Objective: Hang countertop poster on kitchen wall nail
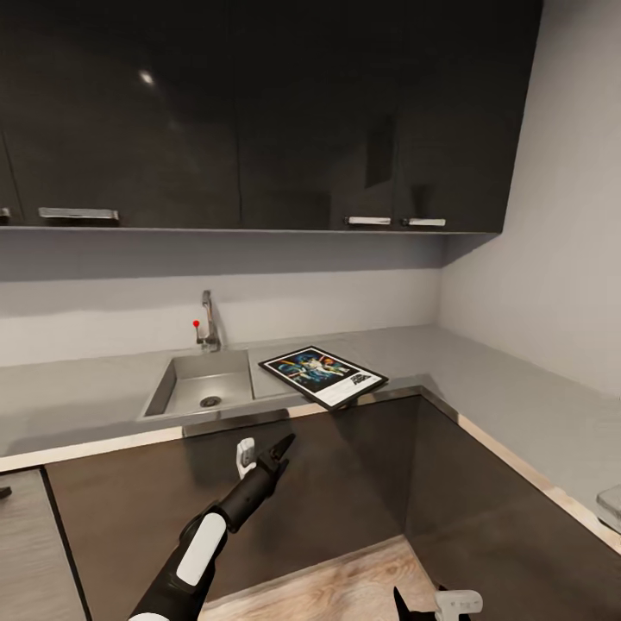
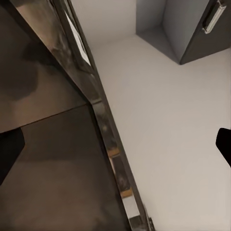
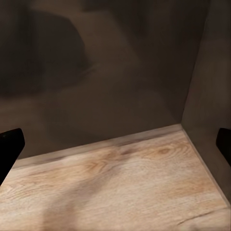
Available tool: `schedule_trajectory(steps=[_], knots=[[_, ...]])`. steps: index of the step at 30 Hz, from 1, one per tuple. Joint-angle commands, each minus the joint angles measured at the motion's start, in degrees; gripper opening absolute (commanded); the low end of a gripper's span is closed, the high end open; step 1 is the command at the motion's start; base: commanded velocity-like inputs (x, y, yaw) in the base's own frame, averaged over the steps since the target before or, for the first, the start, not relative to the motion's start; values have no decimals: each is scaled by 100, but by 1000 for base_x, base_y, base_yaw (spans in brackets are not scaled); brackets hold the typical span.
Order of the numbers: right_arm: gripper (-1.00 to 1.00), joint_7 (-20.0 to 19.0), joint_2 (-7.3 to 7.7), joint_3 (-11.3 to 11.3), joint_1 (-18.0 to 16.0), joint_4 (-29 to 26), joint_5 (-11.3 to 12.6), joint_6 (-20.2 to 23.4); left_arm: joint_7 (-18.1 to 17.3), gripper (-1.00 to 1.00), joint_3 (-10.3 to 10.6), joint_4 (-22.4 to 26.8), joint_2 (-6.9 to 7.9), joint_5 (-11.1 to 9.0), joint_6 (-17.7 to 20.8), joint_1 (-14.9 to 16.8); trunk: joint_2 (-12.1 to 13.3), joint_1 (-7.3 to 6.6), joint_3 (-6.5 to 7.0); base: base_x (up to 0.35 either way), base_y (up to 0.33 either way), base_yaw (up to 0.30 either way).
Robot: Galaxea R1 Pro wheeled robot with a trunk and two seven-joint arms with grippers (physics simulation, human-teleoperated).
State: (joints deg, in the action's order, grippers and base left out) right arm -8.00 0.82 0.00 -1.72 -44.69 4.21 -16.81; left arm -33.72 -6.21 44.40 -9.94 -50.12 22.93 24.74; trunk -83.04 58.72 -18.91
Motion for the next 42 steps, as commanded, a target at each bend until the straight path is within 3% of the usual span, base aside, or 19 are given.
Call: schedule_trajectory(steps=[1, 9, 16, 26, 42], knots=[[100, -35, 0, 0, -4, 4, 45, -12, -11, 100, -21, -1, -6, -33, 52, 4, -4, 1, -7, 114, 0, -7], [100, -32, 3, 0, -4, 9, 45, 1, -11, 100, -29, -1, -6, -65, 60, 4, -4, 1, -6, 206, 0, -2], [100, -35, 5, 0, -4, 13, 45, 2, -282, 100, -23, -147, -6, -420, 49, 4, -4, 1, -6, 31, 0, 0], [100, -38, 4, 0, -4, 21, 45, 2, -317, 100, -21, -201, -6, -453, 45, 4, -4, 1, -6, 2, 0, -14], [100, -38, 1, 1, -4, 69, 45, 2, -322, 100, -21, -195, -6, -458, 45, 4, -4, 1, -6, 0, 0, -192]])
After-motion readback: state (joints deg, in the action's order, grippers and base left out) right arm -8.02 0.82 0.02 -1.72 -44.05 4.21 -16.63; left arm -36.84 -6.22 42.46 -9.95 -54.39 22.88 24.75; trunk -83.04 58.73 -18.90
